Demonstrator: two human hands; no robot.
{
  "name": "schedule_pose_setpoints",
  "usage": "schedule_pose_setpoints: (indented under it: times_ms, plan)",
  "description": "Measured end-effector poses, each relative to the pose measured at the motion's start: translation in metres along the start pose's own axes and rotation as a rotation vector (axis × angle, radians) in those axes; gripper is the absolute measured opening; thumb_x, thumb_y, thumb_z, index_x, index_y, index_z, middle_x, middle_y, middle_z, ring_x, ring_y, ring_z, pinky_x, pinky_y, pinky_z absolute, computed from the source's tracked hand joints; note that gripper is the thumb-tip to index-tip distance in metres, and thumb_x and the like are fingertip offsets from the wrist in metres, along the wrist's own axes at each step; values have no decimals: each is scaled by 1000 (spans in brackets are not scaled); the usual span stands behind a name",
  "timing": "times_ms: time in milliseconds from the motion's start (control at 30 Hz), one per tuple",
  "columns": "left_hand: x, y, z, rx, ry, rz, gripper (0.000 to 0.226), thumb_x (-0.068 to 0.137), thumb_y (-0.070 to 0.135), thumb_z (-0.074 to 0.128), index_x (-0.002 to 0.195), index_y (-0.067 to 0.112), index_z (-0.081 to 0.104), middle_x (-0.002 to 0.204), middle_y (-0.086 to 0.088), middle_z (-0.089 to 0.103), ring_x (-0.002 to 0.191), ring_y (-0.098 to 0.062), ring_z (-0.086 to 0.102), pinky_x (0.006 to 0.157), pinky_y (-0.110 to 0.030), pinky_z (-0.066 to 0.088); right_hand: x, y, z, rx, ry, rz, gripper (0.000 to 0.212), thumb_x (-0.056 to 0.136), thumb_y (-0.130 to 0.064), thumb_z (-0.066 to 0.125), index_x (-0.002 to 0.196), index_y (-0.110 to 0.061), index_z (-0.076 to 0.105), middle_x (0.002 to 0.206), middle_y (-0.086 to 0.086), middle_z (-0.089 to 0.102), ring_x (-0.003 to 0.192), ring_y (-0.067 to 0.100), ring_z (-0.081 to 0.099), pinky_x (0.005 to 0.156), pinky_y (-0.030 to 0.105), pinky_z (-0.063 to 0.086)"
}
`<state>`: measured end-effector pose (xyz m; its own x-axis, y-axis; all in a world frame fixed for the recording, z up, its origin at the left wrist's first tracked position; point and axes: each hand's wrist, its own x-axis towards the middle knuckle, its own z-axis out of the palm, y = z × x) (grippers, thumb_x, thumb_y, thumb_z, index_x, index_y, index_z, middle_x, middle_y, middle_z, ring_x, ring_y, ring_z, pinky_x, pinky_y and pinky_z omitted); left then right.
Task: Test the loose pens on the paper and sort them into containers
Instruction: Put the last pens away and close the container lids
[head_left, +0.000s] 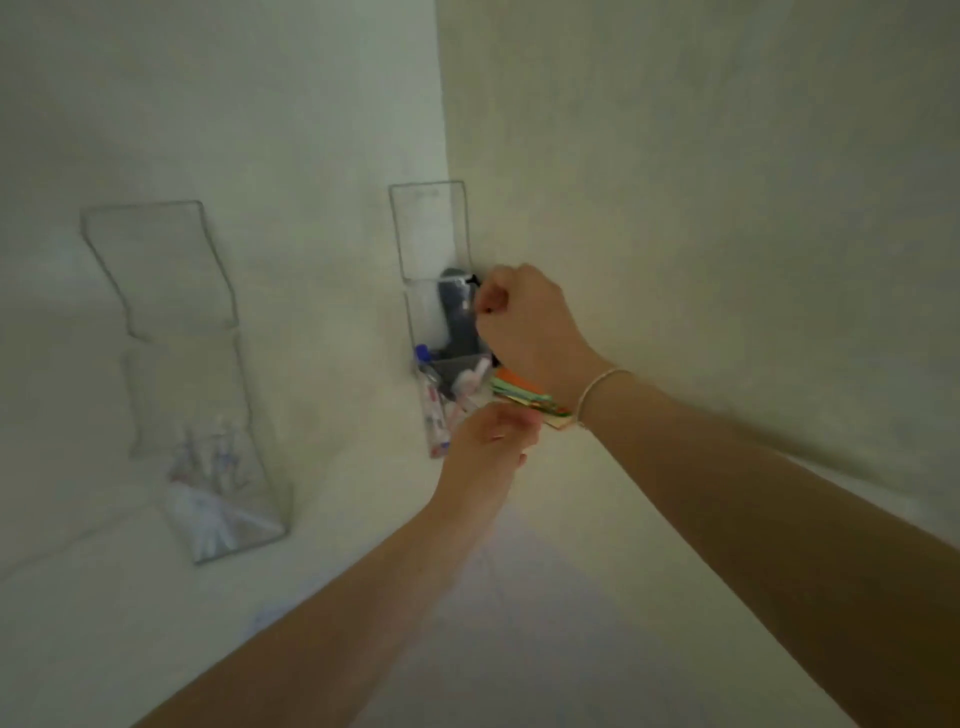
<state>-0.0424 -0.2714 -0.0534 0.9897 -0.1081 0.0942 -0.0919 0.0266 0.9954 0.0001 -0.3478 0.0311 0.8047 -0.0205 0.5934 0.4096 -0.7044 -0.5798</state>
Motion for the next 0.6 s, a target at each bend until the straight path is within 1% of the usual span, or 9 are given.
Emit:
schedule_pose_setpoints:
  times_ms: [67, 133, 200, 267, 367, 433, 500, 533, 600]
  plan:
    - [18, 4, -39, 36, 153, 75, 15, 85, -2, 57, 76, 9, 63, 78, -5, 62, 76, -15, 56, 66, -24, 45, 16, 6, 27, -15, -50, 70, 23, 82, 6, 47, 93, -2, 66, 97, 11, 63, 88, 21, 55, 69, 12, 34]
    - [37, 4, -71, 50, 259, 128, 18, 82, -9, 57, 78, 8, 60, 79, -3, 63, 73, -11, 61, 59, -14, 46, 28, 8, 47, -4, -105, 114, 27, 85, 5, 44, 99, -5, 65, 108, 12, 61, 85, 16, 51, 72, 16, 34]
    - [57, -2, -94, 161, 332, 166, 23, 79, -8, 60, 90, 12, 59, 94, -2, 62, 88, -15, 61, 65, -13, 45, 42, 7, 60, -68, -176, 113, 26, 87, 2, 43, 102, -5, 63, 109, 12, 59, 82, 16, 50, 71, 20, 36]
    - [74, -7, -103, 282, 326, 195, 36, 78, -1, 66, 106, 19, 54, 111, 1, 53, 100, -13, 55, 69, -9, 40, 61, 1, 66, -231, -322, 115, 25, 91, -2, 42, 106, 0, 62, 110, 17, 61, 86, 24, 56, 72, 27, 43]
    - [88, -5, -101, 495, 192, 308, 55, 78, 12, 70, 123, 30, 44, 123, 5, 36, 112, -6, 42, 79, -1, 34, 86, -10, 72, -507, -619, 156, 27, 92, -8, 46, 114, 0, 59, 118, 19, 60, 105, 33, 58, 77, 34, 42]
    - [95, -6, -96, 683, 108, 357, 65, 79, 29, 70, 135, 27, 37, 143, -2, 25, 124, -11, 38, 95, -14, 33, 96, -15, 75, -603, -816, 178, 28, 92, -7, 51, 118, 0, 58, 122, 19, 59, 100, 32, 58, 73, 33, 44]
    - [103, -11, -94, 830, 92, 355, 73, 80, 48, 64, 141, 26, 31, 155, -5, 10, 134, -22, 35, 103, -31, 36, 100, -19, 79, -674, -965, 219, 32, 93, -6, 50, 124, 2, 54, 123, 20, 57, 90, 25, 50, 66, 30, 45]
    - [108, -15, -94, 886, 90, 357, 73, 81, 54, 61, 140, 25, 31, 155, -7, 12, 133, -25, 38, 101, -33, 39, 102, -19, 83, -734, -1014, 226, 33, 95, -8, 48, 126, 2, 52, 121, 19, 57, 89, 22, 47, 68, 29, 45]
    - [113, -20, -94, 947, 89, 374, 71, 81, 59, 56, 137, 22, 32, 144, -6, 32, 118, -26, 52, 89, -34, 46, 105, -20, 91, -875, -1096, 242, 34, 97, -12, 44, 128, 2, 50, 109, 16, 56, 86, 20, 48, 77, 30, 46]
